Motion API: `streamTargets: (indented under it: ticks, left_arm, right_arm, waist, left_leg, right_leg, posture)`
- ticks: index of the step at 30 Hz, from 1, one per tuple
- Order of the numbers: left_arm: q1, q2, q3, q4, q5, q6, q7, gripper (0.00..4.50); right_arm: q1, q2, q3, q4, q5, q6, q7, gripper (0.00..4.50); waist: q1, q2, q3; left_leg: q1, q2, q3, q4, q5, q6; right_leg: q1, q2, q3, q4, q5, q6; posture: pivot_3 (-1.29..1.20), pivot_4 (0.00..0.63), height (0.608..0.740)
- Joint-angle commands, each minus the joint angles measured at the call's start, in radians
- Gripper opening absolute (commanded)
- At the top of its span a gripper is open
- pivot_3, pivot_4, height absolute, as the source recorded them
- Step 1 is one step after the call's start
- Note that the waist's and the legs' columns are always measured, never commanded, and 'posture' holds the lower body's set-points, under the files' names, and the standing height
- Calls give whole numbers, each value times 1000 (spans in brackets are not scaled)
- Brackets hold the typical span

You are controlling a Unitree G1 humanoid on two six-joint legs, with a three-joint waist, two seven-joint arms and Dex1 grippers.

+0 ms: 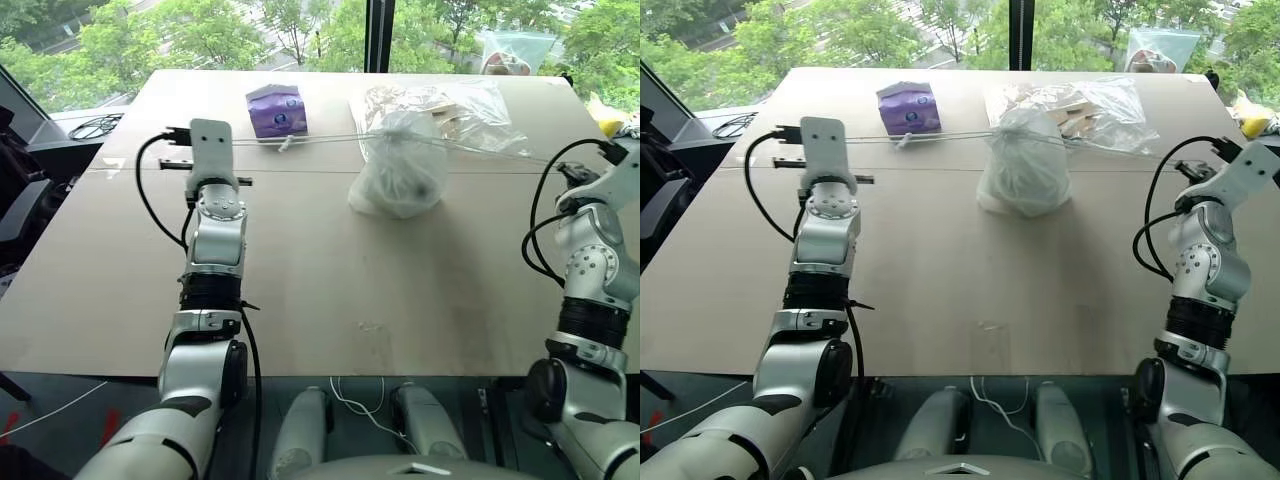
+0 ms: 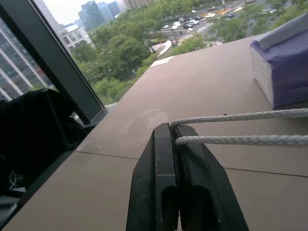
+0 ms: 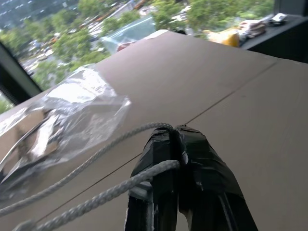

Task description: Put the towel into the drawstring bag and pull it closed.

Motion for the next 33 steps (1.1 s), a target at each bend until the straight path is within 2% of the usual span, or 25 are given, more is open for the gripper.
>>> streamTargets:
  ticks: [1, 3, 5, 7, 8, 10, 11, 12, 13, 14, 15, 18, 21, 23, 27, 33]
  left_arm:
    - [58, -14, -132, -129, -62, -19, -254, 9]
    - [135, 21, -235, -232, -85, -21, -430, 9]
    - [198, 62, -278, -306, -92, -16, -515, 9]
    - [245, 87, -263, -353, -113, -4, -552, 582]
    - [268, 108, -259, -374, -130, 3, -587, 874]
    - [309, 156, -266, -414, -147, -3, -659, 1908]
    - [326, 176, -271, -433, -152, -2, -686, 2232]
    - [352, 199, -268, -461, -173, -15, -727, 2731]
    - [377, 216, -258, -489, -208, -8, -769, 3018]
    - [403, 231, -246, -520, -251, 7, -811, 3529]
    - [450, 262, -229, -562, -315, 30, -879, 3760]
    - [559, 345, -204, -641, -398, 42, -1001, 3760]
    - [667, 426, -131, -644, -441, 27, -1053, 3760]
    - [687, 451, -78, -609, -467, 44, -1057, 3760]
    - [678, 452, 18, -571, -523, 64, -1039, 3760]
    - [659, 409, 78, -557, -583, 69, -1020, 3760]
  right_arm:
    - [69, -74, 118, -162, 120, 170, 244, 0]
    - [146, -154, 173, -247, 158, 236, 372, 0]
    - [198, -212, 190, -283, 155, 237, 438, 0]
    - [233, -259, 182, -285, 148, 213, 501, 0]
    - [243, -268, 157, -273, 153, 202, 515, 315]
    - [276, -293, 134, -269, 150, 146, 586, 1122]
    - [295, -306, 136, -273, 131, 103, 626, 1446]
    - [321, -320, 142, -276, 98, 49, 657, 1960]
    - [344, -332, 146, -271, 71, 11, 675, 2328]
    - [370, -346, 151, -263, 51, -15, 697, 2790]
    - [422, -381, 170, -257, 13, -62, 748, 3070]
    - [541, -447, 201, -233, -74, -203, 870, 3070]
    - [651, -434, 137, -191, -63, -329, 958, 3070]
    - [694, -421, 88, -158, -44, -382, 995, 3070]
    - [719, -376, -21, -114, 8, -504, 1048, 3070]
    - [683, -372, -69, -102, 88, -448, 1084, 3070]
  waist:
    - [-3, 0, 0]
    - [-2, 0, 0]
    - [-3, 0, 0]
    - [-4, 0, 0]
    - [-3, 0, 0]
    - [-1, 0, 0]
    - [0, 0, 0]
    - [0, 0, 0]
    - [0, 0, 0]
    - [0, 0, 0]
    - [0, 0, 0]
    - [1, 0, 0]
    - [2, 0, 0]
    - [2, 0, 0]
    - [2, 0, 0]
    - [1, 0, 0]
  left_leg:
    - [0, 0, 0, 0, 0, 0]
    - [0, 1, 0, -1, 0, 0]
    - [0, 1, 0, -2, 0, 0]
    - [0, 1, 1, -2, 0, 0]
    - [0, 1, 1, -1, 0, 0]
    - [1, 2, 0, 1, 0, 0]
    - [2, 3, 0, 2, 0, 0]
    - [3, 3, 0, 4, 0, 0]
    - [4, 4, 0, 4, 0, 0]
    - [4, 4, 0, 4, 0, 0]
    - [4, 4, 1, 4, 0, 0]
    - [4, 4, 1, 4, 0, 0]
    - [3, 5, 1, 3, 0, 0]
    - [3, 5, 1, 3, 0, 0]
    - [7, 6, 2, 6, 0, 1]
    - [15, 6, 5, 4, 0, 0]
  right_leg:
    - [0, 0, 0, 0, 0, 0]
    - [0, 1, 0, -1, 0, 0]
    - [0, 1, 0, -3, 0, 0]
    - [0, 1, 1, -3, 0, 0]
    - [0, 1, 1, -3, 0, 0]
    - [1, 2, 1, -3, -1, 1]
    - [2, 3, 1, -3, -1, 2]
    - [4, 4, 1, -3, -3, 3]
    - [5, 4, 1, -3, -5, 0]
    - [6, 4, 1, -3, -5, 0]
    - [6, 3, 1, -3, -5, 0]
    - [5, 3, 1, -3, -5, 0]
    - [4, 4, 0, -3, -4, 1]
    - [4, 4, 0, -3, -6, 0]
    - [7, 4, 0, -3, -6, 0]
    - [14, 3, 2, -3, -6, 0]
  posture:
    - [0, 150, 740]
    - [0, 150, 740]
    - [0, 150, 740]
    - [0, 150, 740]
    - [0, 150, 740]
    - [0, 150, 740]
    - [0, 150, 740]
    - [0, 150, 740]
    - [0, 150, 740]
    - [0, 150, 740]
    - [0, 150, 740]
    - [0, 150, 740]
    - [0, 150, 740]
    - [0, 150, 740]
    - [0, 150, 740]
    - [0, 150, 740]
